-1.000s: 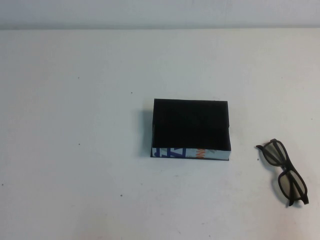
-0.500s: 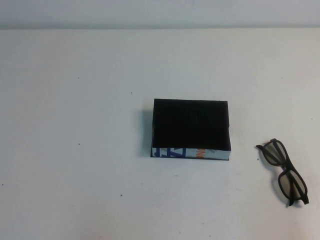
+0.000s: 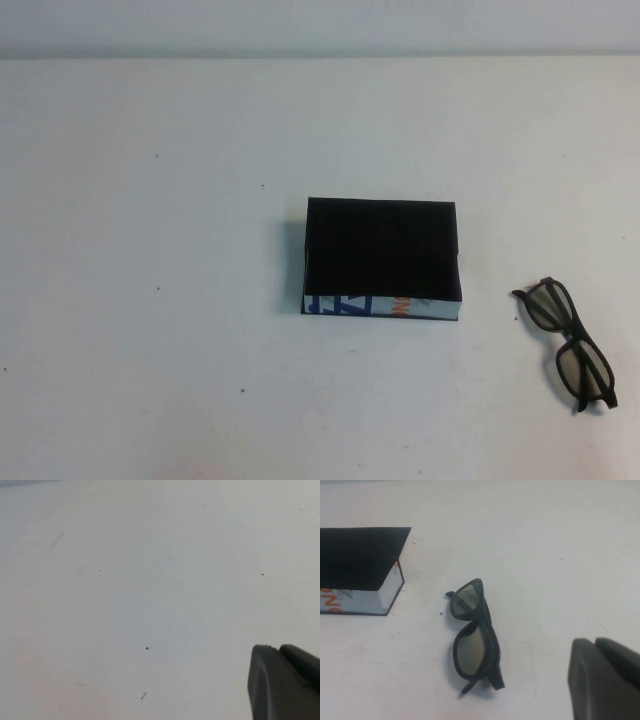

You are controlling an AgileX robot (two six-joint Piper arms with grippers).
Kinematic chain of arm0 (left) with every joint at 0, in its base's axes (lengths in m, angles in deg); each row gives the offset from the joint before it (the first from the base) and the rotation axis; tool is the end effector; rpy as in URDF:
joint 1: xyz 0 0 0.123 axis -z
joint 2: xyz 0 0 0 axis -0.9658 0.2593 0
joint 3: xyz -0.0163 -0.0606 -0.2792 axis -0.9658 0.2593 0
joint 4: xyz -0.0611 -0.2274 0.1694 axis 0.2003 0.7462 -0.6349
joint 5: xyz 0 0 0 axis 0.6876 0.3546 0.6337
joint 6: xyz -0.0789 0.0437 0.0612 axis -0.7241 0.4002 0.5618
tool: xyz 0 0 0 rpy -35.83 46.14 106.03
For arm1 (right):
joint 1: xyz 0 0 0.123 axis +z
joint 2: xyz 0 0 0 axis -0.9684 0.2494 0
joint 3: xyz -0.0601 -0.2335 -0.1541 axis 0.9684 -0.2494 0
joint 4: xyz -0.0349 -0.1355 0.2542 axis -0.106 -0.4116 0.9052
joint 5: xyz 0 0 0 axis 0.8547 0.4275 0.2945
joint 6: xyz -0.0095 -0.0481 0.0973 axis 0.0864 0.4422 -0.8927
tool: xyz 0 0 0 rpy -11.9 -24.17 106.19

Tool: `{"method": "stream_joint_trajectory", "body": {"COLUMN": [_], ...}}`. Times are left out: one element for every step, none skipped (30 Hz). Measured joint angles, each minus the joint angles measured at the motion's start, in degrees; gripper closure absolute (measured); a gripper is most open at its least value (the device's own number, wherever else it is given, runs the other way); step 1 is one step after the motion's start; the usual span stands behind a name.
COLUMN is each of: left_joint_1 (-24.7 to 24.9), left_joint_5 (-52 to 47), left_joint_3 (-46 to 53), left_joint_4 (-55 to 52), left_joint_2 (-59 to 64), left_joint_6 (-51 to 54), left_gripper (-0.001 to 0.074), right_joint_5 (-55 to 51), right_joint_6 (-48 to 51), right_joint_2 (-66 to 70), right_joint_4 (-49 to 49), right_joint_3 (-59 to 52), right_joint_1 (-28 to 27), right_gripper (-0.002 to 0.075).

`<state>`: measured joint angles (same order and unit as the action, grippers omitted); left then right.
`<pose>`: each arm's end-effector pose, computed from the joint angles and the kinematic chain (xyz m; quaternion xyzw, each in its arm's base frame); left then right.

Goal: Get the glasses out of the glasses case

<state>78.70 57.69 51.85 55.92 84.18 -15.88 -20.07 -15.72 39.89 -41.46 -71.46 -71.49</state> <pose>0.1074 -0.0075 0.1685 0.0553 0.7969 -0.0007 0.6016 0.1092 0.0092 0.1706 -0.0190 0.7880 0.0369 0.6142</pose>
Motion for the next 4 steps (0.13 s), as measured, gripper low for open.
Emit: {"method": "stream_joint_trajectory", "body": {"left_joint_1": [0.00,0.00,0.00,0.00], "left_joint_5": [0.00,0.00,0.00,0.00], "left_joint_3": [0.00,0.00,0.00,0.00], "left_joint_4": [0.00,0.00,0.00,0.00], "left_joint_2": [0.00,0.00,0.00,0.00], "left_joint_6": [0.00,0.00,0.00,0.00], "left_gripper": [0.0739,0.0739,0.0739,0.0739], "right_joint_5": [0.00,0.00,0.00,0.00], "right_joint_6": [0.00,0.00,0.00,0.00], "right_joint_2": [0.00,0.00,0.00,0.00], "right_joint_4": [0.00,0.09,0.09,0.09], "right_joint_3": [0.00,0.00,0.00,0.00], "right_joint_1": [0.00,0.00,0.00,0.00], "right_gripper": [0.0742,0.0742,0.0742,0.0742]}}
